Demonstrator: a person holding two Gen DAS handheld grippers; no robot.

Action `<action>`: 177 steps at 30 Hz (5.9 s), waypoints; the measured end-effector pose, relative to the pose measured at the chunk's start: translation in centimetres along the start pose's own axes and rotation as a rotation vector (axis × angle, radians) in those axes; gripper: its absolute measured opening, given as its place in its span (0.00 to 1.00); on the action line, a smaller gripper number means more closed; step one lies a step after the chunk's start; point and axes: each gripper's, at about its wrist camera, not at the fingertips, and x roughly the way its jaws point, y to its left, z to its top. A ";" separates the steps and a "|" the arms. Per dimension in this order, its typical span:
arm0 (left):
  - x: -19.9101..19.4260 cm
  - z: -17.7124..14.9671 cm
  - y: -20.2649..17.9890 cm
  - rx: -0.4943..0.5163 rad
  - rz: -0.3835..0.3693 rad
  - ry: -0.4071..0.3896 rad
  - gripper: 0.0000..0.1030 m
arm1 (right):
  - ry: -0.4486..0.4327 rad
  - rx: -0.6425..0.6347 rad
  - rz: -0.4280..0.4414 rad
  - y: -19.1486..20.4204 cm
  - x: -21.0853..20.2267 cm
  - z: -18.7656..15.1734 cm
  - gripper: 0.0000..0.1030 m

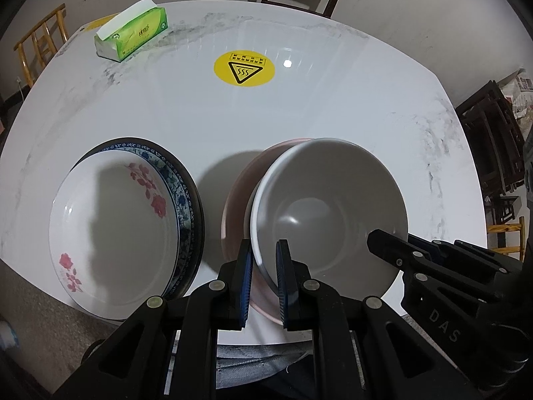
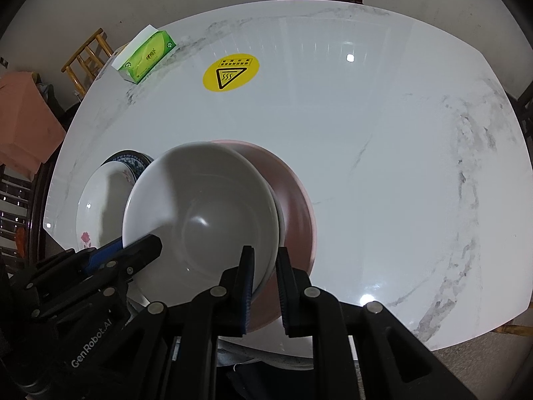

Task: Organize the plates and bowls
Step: 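Lower the Rabbit bowl into the white bowl inside the pink bowl, then open both grippers and close them on the pink bowl rim, then lift the nested pink bowl and carry it over the plate stack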

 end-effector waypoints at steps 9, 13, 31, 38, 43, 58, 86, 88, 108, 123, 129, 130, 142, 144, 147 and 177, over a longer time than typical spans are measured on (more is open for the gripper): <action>0.4 0.1 0.2 -0.005 -0.006 0.006 0.11 | 0.002 0.002 0.002 0.1 0.3 0.0 0.15; 0.5 0.0 0.3 -0.008 -0.007 0.009 0.11 | -0.003 -0.004 -0.007 0.2 0.3 0.0 0.15; 0.0 0.0 0.5 -0.006 -0.034 -0.010 0.11 | 0.003 -0.008 -0.010 0.3 0.5 0.3 0.20; -1.0 -0.1 0.7 -0.008 -0.047 -0.038 0.13 | 0.000 -0.012 -0.005 0.3 0.3 0.1 0.24; -2.1 -0.4 0.9 -0.008 -0.069 -0.063 0.15 | -0.015 -0.008 0.005 0.3 -0.5 -0.1 0.25; -3.9 -2.1 5.6 -0.163 -0.103 -0.142 0.23 | -0.134 0.015 0.034 -1.1 -4.5 -2.3 0.25; -0.4 -2.6 6.2 -0.267 -0.134 -0.077 0.22 | -0.081 0.134 0.025 -3.6 -0.4 -3.5 0.25; -0.5 -2.3 6.1 -0.265 -0.126 -0.085 0.22 | -0.077 0.129 0.016 -3.4 -0.2 -3.4 0.25; 2.4 -1.8 5.5 -0.245 -0.128 -0.033 0.23 | -0.052 0.123 -0.009 -3.1 1.9 -2.7 0.25; 2.6 -1.6 4.8 -0.207 -0.099 -0.060 0.19 | -0.053 0.138 -0.034 -3.1 2.9 -1.4 0.25; 2.6 -1.6 4.7 -0.206 -0.109 -0.064 0.15 | -0.056 0.143 -0.025 -3.4 2.9 -1.6 0.25; 2.6 -1.6 4.6 -0.203 -0.114 -0.065 0.14 | -0.058 0.146 -0.022 -3.5 2.9 -1.7 0.25; 2.6 -1.3 3.8 -0.170 -0.094 -0.085 0.07 | -0.069 0.159 -0.005 -3.1 2.6 -1.8 0.13; 2.6 -1.3 3.8 -0.170 -0.093 -0.085 0.07 | -0.069 0.158 -0.006 -3.1 2.6 -1.8 0.13; 2.5 -1.4 3.6 -0.166 -0.090 -0.087 0.06 | -0.070 0.164 -0.006 -3.1 2.6 -1.9 0.13; 2.3 -1.1 4.2 -0.149 -0.084 -0.084 0.06 | -0.067 0.150 -0.022 -2.3 2.4 -1.3 0.13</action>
